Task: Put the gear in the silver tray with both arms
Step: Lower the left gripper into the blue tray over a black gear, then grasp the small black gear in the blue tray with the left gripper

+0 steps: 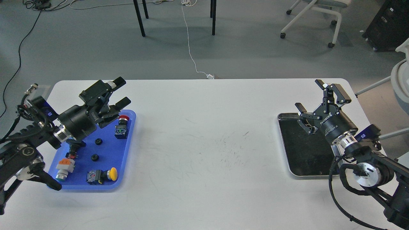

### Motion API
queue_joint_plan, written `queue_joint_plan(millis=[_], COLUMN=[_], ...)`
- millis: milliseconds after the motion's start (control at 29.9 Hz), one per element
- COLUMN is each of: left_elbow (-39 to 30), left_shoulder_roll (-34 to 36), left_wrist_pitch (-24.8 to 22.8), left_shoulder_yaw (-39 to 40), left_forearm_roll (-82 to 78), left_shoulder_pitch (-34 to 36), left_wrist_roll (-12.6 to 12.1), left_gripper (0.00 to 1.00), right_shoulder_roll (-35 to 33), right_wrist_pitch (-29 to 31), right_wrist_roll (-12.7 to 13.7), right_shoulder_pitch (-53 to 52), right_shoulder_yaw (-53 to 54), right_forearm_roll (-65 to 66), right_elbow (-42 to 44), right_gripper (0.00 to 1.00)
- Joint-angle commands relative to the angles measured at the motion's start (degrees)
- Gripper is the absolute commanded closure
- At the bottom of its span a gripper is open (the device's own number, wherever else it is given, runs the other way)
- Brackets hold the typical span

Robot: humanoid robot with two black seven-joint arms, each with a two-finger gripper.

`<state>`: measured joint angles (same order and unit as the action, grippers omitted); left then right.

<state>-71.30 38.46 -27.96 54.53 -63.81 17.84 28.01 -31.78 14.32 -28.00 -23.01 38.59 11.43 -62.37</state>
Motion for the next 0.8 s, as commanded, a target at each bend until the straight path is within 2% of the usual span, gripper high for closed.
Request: queue_joint_plan(millis=[0,167,201,268,334,435,568,769], left_elbow=[-2.2,-3.8,-3.6,-2.5,-0.6,3.7,8.6,14.3], left_shoulder_roll=[4.8,13.4,14.3,15.1,15.3,14.7,12.4,9.4], left_wrist_pitch=[0.0,0.0,0.9,5.6,9.6,12.3,16.2,16.7], left_shoulder_yaw=[-0.9,-6.2,-7.9,-12.2,-16.7,-24.1,-32.3,-36.3], left_forearm_roll=[-20.4,-44.2,-48.1,-53.7,-57.5,-60.9,-61.2,-61.2], left_shoulder_pitch=[1.6,5.6,6.8,8.7,11.3,16.4,20.6,22.6], left_wrist_roll=[0.0,0.0,0.0,0.0,0.0,0.0,0.0,0.0], left_gripper=[0.02,0.05,0.06,0.10,0.16,0.23,0.26,0.30], right_shoulder_roll=[-0.2,-0.3,-0.2,-0.2,-0.2,-0.2,-0.2,-0.2], right_wrist_pitch=[0.0,0.1,0.0,0.1,0.1,0.0,0.0,0.0], right_wrist_roll=[0.0,0.0,0.0,0.0,0.0,0.0,0.0,0.0], right_shoulder_pitch=[-0.1,-0.1,-0.1,-0.1,-0.1,-0.1,-0.1,-0.5], right_shoulder_yaw=[0.0,0.0,0.0,0.0,0.0,0.0,0.0,0.0], right_forearm_roll=[0.0,0.0,0.0,0.0,0.0,0.0,0.0,0.0], right_elbow=[0.0,0.0,0.0,0.0,0.0,0.0,0.0,0.0], right_gripper=[0.01,0.01,0.01,0.01,0.01,0.01,0.01,0.01])
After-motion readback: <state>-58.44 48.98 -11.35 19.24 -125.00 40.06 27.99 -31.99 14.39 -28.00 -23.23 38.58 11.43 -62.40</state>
